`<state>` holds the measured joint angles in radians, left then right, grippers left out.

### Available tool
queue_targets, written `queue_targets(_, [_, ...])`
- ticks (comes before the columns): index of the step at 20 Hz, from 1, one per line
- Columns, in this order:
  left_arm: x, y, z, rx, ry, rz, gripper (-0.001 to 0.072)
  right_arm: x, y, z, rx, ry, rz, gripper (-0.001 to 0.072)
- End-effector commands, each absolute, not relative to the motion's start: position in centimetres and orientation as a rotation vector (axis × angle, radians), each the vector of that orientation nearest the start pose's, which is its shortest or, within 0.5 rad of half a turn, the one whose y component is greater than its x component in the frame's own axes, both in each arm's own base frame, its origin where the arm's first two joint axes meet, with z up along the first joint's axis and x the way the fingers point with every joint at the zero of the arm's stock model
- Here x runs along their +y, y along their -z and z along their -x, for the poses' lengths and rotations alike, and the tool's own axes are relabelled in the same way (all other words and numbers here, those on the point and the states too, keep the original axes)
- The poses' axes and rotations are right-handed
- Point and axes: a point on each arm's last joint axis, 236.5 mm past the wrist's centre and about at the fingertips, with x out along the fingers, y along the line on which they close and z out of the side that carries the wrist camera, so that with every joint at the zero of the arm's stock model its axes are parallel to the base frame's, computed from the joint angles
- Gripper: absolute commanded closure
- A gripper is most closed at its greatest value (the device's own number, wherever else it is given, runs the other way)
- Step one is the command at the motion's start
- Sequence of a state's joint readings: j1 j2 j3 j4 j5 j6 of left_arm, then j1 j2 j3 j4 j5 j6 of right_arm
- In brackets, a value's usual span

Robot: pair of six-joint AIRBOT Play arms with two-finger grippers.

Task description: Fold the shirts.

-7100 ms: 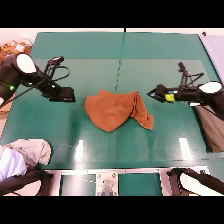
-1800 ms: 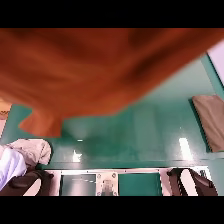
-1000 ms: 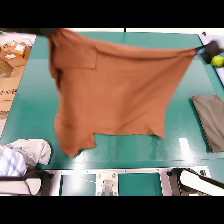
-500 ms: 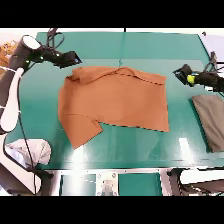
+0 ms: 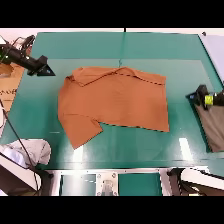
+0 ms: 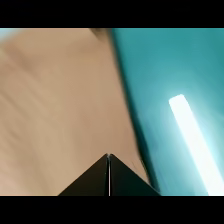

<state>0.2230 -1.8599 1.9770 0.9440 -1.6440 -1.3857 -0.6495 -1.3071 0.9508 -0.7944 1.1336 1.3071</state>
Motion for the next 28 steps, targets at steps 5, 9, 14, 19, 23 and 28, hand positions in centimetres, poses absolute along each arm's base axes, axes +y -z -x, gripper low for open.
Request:
queue_targets(5, [-1.4, -1.1, -40.6, 1.526, 0.376, 0.432, 0.0683, -1.8, 9.8, -23.7, 1.355, 0.220, -1.195, 0.0310])
queue_targets(9, [-1.1, 1.6, -37.7, 1.558, 0.324, 0.416, 0.0683, -0.6, 12.0, -23.2, 1.341, 0.226, -1.189, 0.0314])
queue_targets(14, [-1.3, 2.1, -36.9, 1.586, 0.307, 0.442, 0.0682, 1.9, 12.7, -25.6, 1.329, 0.126, -1.200, 0.0414])
queue_targets(19, [-1.1, 2.2, -36.8, 1.593, 0.280, 0.450, 0.0351, -1.4, 11.0, -28.1, 1.271, 0.090, -1.056, 0.0696])
queue_targets(23, [-1.7, 3.4, -35.9, 1.630, 0.252, 0.505, 0.0285, -6.4, 9.3, -29.4, 1.195, 0.170, -1.032, 0.0696])
queue_targets(28, [-7.4, 8.9, -31.6, 1.719, 0.311, 0.658, 0.0284, -6.8, 9.2, -29.3, 1.190, 0.178, -1.040, 0.0696])
